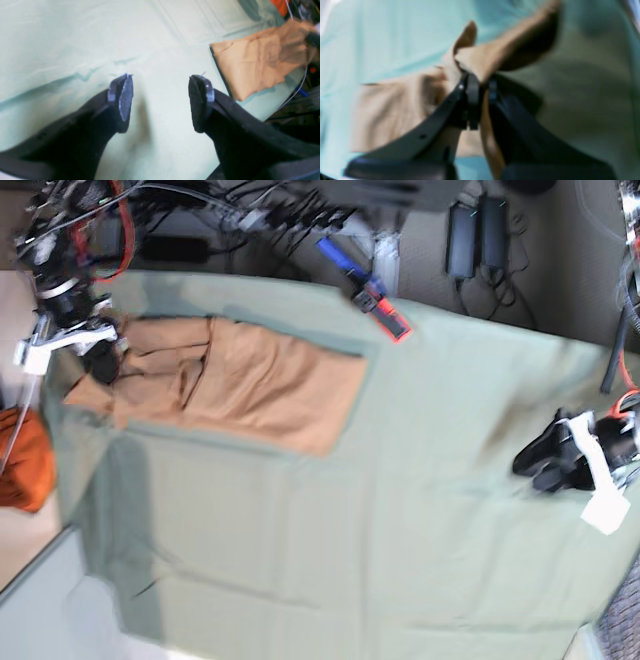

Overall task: Fold the T-shirt properly
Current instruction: 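Grasp the folded bundle with the right gripper and fold it over again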

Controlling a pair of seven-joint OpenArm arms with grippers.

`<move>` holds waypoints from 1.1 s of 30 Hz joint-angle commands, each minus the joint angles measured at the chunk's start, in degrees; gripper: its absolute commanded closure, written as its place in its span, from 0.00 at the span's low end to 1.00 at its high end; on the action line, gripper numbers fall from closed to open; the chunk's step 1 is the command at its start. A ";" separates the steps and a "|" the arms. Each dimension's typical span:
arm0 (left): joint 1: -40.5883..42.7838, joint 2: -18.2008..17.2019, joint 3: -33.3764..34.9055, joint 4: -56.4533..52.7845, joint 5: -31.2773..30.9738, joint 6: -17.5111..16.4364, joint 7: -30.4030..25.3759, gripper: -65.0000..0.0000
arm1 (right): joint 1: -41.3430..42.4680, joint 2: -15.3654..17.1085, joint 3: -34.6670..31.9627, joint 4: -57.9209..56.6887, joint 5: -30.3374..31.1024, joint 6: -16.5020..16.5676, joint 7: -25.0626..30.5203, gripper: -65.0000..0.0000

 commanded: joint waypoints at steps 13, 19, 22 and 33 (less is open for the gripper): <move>-0.96 -2.12 -0.39 2.03 -1.25 -0.54 -0.66 0.41 | 0.57 -13.73 -17.53 9.94 -6.58 5.92 5.33 1.00; -0.94 -2.23 -0.39 2.03 -1.31 -0.54 -0.63 0.41 | 1.33 -16.76 -27.47 9.64 -12.48 5.92 6.86 1.00; -0.94 -2.25 -0.39 2.03 -1.29 -0.54 -0.61 0.41 | 1.33 -17.31 -32.04 9.11 -16.81 5.92 8.17 1.00; -0.94 -2.25 -0.39 2.03 -1.68 -0.54 -0.59 0.41 | 1.31 -17.73 -40.72 8.79 -22.62 5.92 8.24 0.40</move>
